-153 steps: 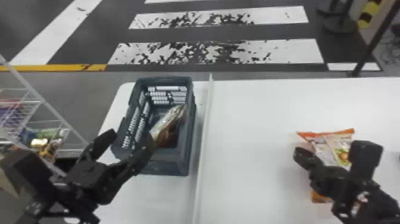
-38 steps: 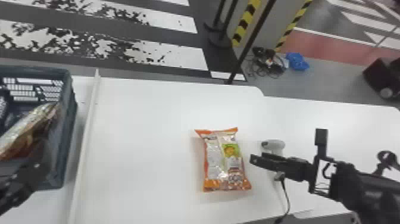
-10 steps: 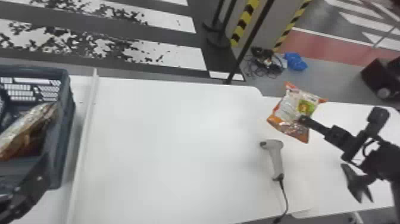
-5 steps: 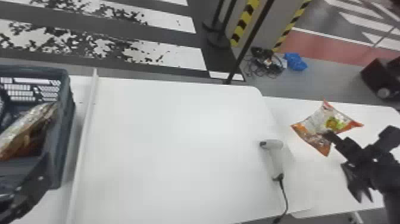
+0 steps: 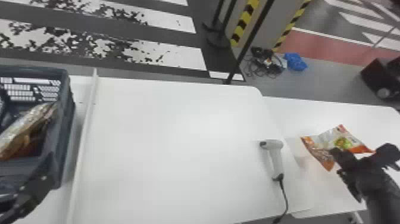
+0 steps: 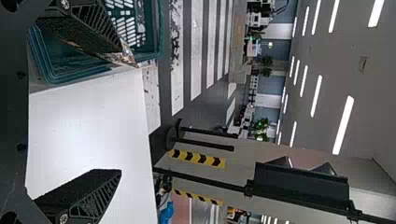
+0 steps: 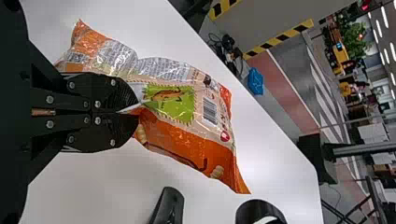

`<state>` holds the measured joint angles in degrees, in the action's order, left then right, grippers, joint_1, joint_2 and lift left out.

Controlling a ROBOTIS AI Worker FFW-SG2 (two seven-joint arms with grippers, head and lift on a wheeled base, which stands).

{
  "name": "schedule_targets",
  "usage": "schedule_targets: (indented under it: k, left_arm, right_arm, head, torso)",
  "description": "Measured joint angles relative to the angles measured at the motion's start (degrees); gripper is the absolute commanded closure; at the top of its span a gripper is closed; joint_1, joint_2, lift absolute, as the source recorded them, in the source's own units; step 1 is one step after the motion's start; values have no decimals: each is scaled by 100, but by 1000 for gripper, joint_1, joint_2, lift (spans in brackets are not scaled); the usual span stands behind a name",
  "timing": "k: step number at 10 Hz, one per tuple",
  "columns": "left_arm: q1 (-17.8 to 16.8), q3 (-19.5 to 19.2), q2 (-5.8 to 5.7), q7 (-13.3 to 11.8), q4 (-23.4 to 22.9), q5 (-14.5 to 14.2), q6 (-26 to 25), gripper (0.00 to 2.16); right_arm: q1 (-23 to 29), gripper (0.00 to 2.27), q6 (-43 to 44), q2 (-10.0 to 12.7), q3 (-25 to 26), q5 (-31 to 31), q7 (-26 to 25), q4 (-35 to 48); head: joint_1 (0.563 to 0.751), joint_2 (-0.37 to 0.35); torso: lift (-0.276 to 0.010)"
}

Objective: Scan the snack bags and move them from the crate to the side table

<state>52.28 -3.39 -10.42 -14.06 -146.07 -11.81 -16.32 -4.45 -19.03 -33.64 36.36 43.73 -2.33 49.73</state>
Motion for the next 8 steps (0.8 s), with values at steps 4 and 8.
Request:
schedule_targets:
  k: [4,8]
  left_arm:
    - [-16,87,-52,0,-16,-3,18,73]
    - [-39,237,-25,71,-17,110,31,73]
  right_arm:
    - [-166,43,90,-13,-636,66,-493,-144]
    - [1091,46,10,241,-684,173,-427,1955]
  head:
    - [695,-350]
    - [695,-350]
  torso:
    - [-87]
    - [-87]
